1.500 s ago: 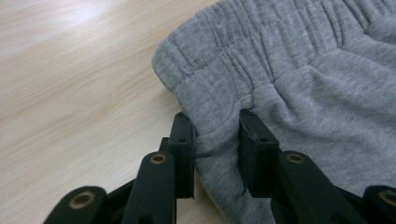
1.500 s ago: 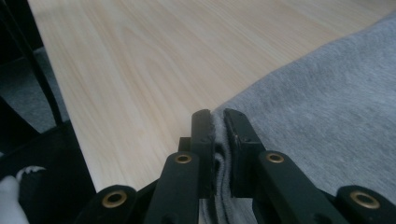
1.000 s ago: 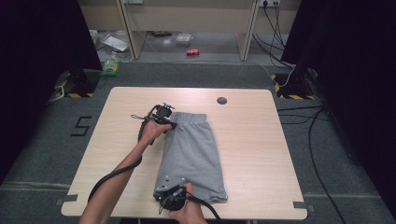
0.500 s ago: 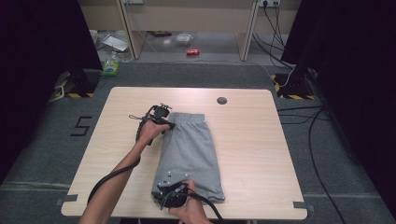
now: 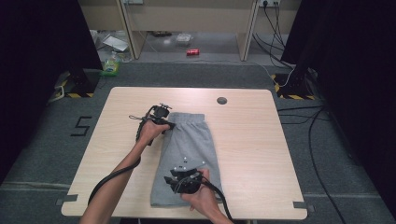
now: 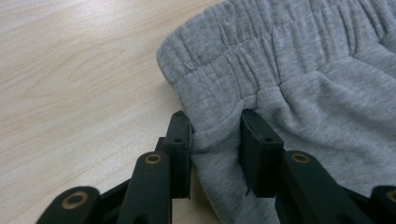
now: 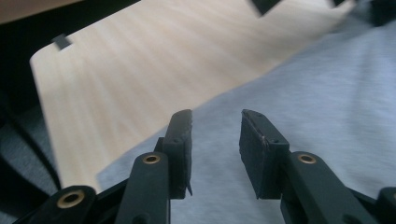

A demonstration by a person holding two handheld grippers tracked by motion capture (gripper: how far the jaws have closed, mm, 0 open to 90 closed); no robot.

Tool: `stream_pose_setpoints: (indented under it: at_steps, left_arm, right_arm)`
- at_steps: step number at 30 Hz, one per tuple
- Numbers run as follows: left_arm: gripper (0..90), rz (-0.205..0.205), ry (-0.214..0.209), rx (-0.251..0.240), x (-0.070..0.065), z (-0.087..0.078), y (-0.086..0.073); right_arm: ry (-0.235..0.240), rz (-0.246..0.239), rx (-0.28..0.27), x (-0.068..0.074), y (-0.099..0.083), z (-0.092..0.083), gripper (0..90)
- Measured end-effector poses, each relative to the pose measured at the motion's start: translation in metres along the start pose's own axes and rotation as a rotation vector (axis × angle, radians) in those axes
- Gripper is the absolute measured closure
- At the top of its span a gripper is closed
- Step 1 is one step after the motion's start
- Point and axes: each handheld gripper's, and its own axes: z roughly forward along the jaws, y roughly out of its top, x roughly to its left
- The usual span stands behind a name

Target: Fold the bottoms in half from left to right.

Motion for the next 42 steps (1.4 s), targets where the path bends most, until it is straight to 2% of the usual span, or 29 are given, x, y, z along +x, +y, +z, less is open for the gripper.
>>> stream_pose_setpoints:
  at_steps: [4, 7, 10, 14, 21, 29, 42]
  left_arm:
    - [65.6, -0.001, 0.002, -0.001, 0.0, 0.0, 0.0]
    - [65.6, -0.003, 0.003, 0.001, 0.0, 0.0, 0.0]
    - [65.6, -0.004, 0.002, 0.0, 0.0, 0.0, 0.0]
    - [65.5, -0.004, 0.004, -0.005, 0.0, 0.0, -0.001]
    - [65.4, -0.005, 0.005, -0.001, 0.0, 0.0, 0.0]
    - [65.4, -0.006, 0.008, 0.004, -0.001, 0.0, 0.0]
    - [65.4, -0.006, 0.006, 0.015, 0.0, 0.0, 0.002]
  right_arm:
    - [-0.048, 0.02, -0.01, -0.02, 0.004, -0.01, 62.9]
    - [-0.104, 0.02, -0.011, -0.036, 0.005, -0.018, 62.2]
    - [-0.132, 0.053, -0.026, -0.05, 0.004, -0.027, 61.5]
    - [-0.185, 0.071, -0.029, -0.071, 0.005, -0.035, 59.9]
    - [-0.244, 0.102, -0.027, -0.103, 0.004, -0.041, 57.0]
    - [-0.276, 0.146, -0.025, -0.13, 0.009, -0.041, 55.4]
    - [-0.305, 0.16, -0.018, -0.159, 0.028, -0.026, 51.6]
